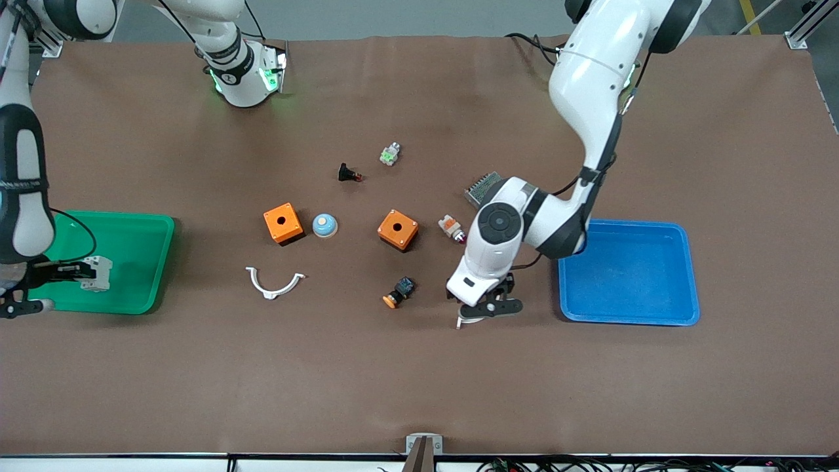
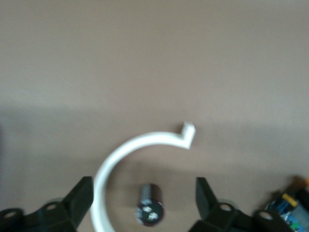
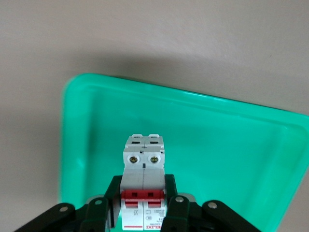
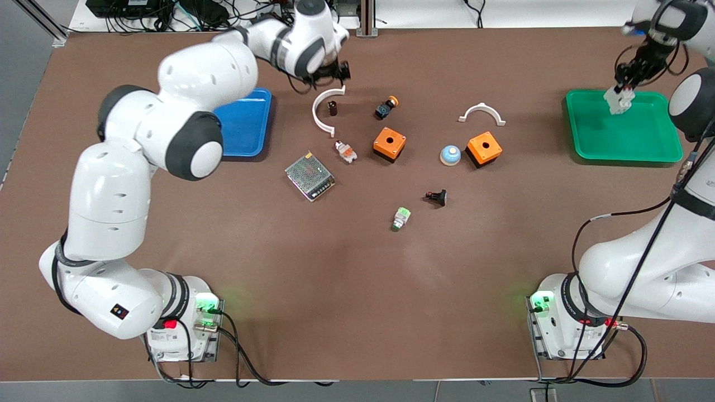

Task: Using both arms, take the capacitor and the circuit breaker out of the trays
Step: 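Release the capacitor by the arc while the right gripper carries the breaker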

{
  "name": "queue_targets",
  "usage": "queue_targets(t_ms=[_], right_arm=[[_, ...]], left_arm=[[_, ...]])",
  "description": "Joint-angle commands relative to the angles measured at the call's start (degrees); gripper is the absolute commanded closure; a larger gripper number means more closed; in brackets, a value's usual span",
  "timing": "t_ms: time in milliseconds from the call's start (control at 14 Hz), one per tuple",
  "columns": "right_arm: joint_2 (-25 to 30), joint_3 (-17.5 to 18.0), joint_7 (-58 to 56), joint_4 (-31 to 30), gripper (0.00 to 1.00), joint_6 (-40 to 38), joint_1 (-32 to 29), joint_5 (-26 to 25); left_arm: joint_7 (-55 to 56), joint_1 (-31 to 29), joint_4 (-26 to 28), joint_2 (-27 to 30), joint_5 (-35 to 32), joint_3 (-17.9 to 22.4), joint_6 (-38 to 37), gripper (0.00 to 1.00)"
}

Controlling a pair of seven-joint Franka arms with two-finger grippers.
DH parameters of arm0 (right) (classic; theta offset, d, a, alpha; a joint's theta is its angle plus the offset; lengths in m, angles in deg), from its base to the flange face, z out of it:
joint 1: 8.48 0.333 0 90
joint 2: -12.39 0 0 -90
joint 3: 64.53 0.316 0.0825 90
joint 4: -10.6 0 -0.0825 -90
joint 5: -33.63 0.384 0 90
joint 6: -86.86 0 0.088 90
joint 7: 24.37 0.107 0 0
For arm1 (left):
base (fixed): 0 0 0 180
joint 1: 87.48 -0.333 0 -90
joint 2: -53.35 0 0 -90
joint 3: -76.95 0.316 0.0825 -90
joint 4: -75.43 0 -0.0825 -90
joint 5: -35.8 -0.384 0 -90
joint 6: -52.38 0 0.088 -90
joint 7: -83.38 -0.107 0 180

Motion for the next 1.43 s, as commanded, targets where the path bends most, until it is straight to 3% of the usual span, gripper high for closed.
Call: queue_targets(t_ms=[0, 214, 571, 929, 1357], right_arm=[[6.1, -0.1, 8.4, 0.6, 0.78, -9.7, 5.2, -0.3], [8.1, 0.3, 21.3, 0.3, 0.77, -15.6, 13.5, 0.7], [7.4, 0.3, 39.1, -0.1, 0.77, -14.0, 26.9, 7.1], [6.2, 0.3, 48.7, -5.6, 0.77, -2.5, 37.3, 9.4], [0.8, 0.3, 54.2, -6.5, 0.77, 6.9, 42.9, 11.0]], left_arm=[[-6.7, -6.4, 1.5, 8.8, -0.1, -0.7, -7.2, 0.0], [-12.3, -11.4, 1.7, 15.6, -0.2, -0.5, -16.1, 0.0], [-21.0, -17.8, 1.9, 25.2, -0.8, -0.3, -32.1, 0.0], [-26.2, -22.3, 2.2, 32.8, -0.8, -0.4, -41.1, 0.0], [-29.0, -23.9, 3.3, 39.7, -0.8, -0.7, -46.7, 0.0]])
